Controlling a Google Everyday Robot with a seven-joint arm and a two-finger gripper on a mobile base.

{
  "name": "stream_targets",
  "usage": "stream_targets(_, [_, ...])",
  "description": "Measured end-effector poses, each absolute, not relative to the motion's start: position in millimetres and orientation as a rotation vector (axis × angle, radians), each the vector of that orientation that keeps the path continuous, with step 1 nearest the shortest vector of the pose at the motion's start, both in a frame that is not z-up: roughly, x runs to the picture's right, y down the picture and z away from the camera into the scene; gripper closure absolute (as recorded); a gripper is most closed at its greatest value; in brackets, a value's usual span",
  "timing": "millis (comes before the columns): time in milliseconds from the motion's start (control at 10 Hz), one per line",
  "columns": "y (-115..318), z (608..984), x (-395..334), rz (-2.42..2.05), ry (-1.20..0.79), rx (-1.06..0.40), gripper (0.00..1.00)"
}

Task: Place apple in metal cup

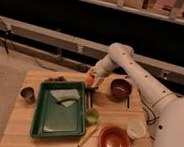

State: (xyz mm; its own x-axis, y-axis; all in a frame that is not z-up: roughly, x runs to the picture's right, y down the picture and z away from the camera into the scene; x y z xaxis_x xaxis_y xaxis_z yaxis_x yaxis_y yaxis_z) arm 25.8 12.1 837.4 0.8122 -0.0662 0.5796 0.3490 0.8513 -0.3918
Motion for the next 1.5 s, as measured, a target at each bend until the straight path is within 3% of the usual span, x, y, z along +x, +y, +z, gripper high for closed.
stream_targets(500, [-19.6,829.0,-10.8,-0.299,-0.587,-0.529,1.00])
stream_targets(1000, [-62.4,852.9,-86.8,-0.428,-0.629,-0.626,1.00])
stream_targets(1500, [-57.9,865.3,-138.8,-0.485,-0.662,-0.693,1.00])
